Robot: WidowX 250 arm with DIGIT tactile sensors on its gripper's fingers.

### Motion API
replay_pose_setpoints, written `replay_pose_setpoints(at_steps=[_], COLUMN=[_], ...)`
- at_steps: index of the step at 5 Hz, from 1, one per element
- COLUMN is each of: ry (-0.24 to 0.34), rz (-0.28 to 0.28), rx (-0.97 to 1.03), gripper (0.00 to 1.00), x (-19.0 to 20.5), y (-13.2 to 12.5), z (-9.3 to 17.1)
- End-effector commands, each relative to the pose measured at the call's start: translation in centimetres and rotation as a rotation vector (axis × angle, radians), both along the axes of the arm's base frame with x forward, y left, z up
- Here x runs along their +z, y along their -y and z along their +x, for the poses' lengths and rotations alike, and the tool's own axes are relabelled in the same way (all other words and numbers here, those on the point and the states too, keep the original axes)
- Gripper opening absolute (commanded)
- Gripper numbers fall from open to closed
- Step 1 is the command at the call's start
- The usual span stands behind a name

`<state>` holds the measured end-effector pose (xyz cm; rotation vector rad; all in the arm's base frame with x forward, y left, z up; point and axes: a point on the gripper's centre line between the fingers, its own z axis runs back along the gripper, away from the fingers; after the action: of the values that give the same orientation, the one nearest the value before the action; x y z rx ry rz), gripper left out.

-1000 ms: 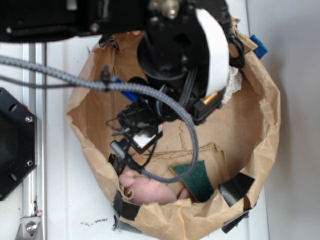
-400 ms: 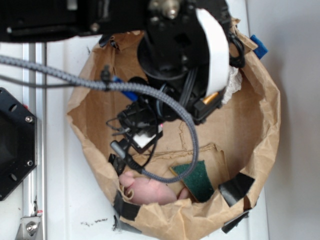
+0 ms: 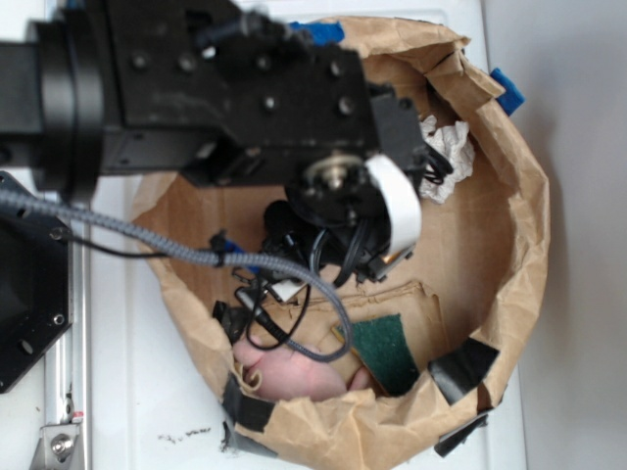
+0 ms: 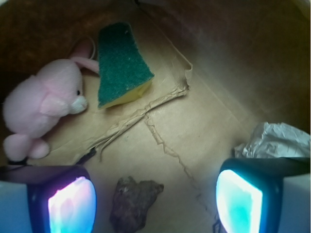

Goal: Grab the green sponge.

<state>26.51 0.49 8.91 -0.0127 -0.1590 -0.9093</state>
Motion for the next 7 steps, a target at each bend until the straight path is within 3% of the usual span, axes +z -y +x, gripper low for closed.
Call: replay_pose_setpoints(at_steps=[1, 2, 3, 6, 7], ry=[0.027, 0.09, 0.107, 0.087, 0.079], rz=[-0.017, -0.053, -0.07, -0.147, -0.169], rx=[-0.036, -0.016, -0.021, 0.047, 0.03], gripper=[1.0, 1.0, 1.0, 1.0, 1.0], x=[-1.0, -0.4, -0.3, -0.5, -0.9], y=[5.0, 6.6, 7.8, 5.3, 5.8], z=[-1.5, -1.4, -0.8, 2.9, 3.5])
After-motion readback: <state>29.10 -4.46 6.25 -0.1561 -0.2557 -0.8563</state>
